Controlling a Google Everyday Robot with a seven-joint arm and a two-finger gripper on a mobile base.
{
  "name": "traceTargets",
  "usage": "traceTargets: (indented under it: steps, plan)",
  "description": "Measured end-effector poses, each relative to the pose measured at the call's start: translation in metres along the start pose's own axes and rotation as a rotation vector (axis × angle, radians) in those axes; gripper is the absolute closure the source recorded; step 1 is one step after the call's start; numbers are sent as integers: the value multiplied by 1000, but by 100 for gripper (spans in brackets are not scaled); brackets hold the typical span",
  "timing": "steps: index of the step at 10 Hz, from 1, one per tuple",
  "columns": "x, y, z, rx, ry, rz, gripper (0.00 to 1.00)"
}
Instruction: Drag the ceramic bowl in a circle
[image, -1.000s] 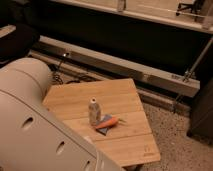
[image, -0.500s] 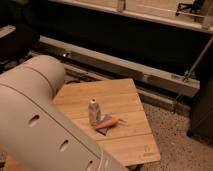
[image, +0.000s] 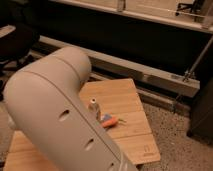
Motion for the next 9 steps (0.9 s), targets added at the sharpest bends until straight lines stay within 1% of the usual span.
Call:
traceTargets:
  steps: [1, 2, 3, 4, 6, 7, 8, 9]
  plan:
    - [-14, 8, -6, 9, 5, -13, 100]
    - [-28, 9, -11, 18, 8, -38, 100]
    - [-51, 9, -17, 29, 8, -86, 100]
    - [-66, 8, -20, 37, 5, -118, 100]
    - [-98, -2, -30, 62, -7, -205, 100]
    - [-108, -8, -37, 77, -5, -242, 100]
    - [-115, -17, -48, 98, 6, -279, 100]
    - [-120, -32, -65, 131, 30, -322, 100]
